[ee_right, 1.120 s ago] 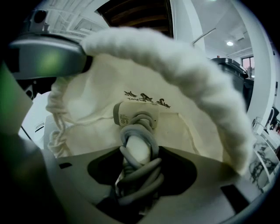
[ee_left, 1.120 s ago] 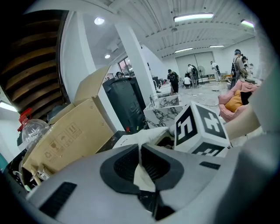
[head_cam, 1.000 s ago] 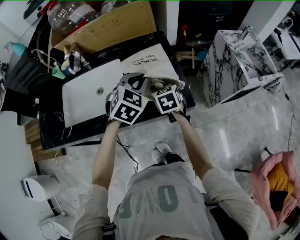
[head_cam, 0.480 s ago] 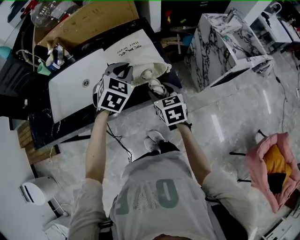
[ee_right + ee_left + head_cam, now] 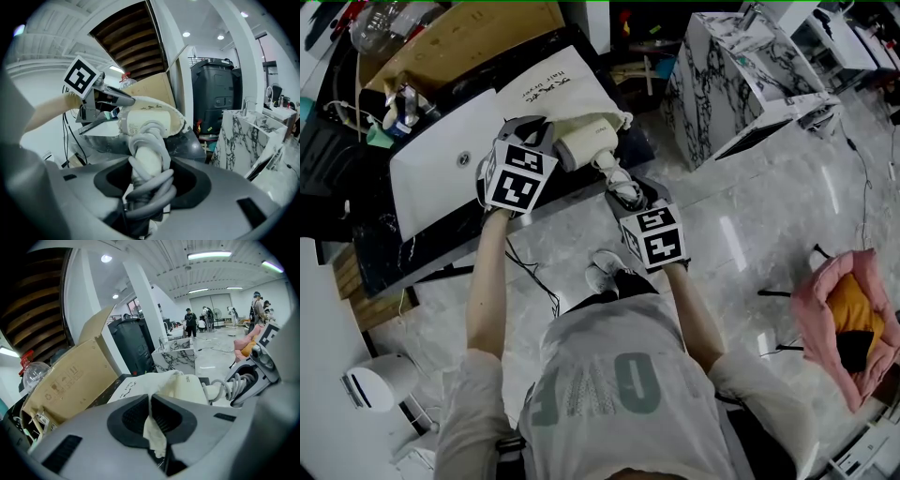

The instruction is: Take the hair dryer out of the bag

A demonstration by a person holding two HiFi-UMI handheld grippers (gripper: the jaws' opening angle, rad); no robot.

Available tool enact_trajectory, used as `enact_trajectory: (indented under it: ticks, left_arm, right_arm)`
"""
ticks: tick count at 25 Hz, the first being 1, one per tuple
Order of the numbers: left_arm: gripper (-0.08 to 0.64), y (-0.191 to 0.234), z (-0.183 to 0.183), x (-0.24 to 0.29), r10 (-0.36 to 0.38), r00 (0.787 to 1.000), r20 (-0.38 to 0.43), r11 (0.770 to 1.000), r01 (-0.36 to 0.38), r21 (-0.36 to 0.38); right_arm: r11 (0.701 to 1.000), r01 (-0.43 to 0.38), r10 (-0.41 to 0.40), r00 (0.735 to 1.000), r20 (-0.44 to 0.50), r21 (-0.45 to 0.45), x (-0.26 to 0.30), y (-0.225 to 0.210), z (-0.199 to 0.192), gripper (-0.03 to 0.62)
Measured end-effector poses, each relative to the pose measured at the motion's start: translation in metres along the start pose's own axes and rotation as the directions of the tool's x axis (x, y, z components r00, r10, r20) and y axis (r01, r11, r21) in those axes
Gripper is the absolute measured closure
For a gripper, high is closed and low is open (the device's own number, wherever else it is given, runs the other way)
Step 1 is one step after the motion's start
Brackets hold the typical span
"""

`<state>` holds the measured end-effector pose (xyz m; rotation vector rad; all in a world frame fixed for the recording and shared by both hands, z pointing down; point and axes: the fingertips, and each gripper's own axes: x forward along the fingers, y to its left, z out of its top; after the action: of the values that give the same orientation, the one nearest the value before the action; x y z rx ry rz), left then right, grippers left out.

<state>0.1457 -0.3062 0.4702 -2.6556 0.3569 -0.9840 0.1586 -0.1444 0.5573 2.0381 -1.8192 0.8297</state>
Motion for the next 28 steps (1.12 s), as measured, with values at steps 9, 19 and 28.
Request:
enact_trajectory:
  ticks: [9,19,28]
  left_arm:
    - [0.515,-0.004,-0.004,0.002,-0.018,1.000,-0.009,1.000,0.017,-0.020]
    - [0.515,-0.014,-0.026,0.014,-0.053,0.998,-0.043,0.997,0.051,-0.066]
    - [0.517,-0.031,-0.041,0.026,-0.101,0.994,-0.051,0.986,0.093,-0.138]
  right_arm:
    - [0.999,0.012,-0.013,1.000,0.021,0.029,-0.015,0.001,-0.010,0.343]
    - [0.999,0.029,-0.037,0.975,0.221,0.041,-0.045,-0.010,0.055,0.342]
    - [1.000,-0.014,0.007,0.863,0.506,0.010,-0.079,0.006,0.154,0.344]
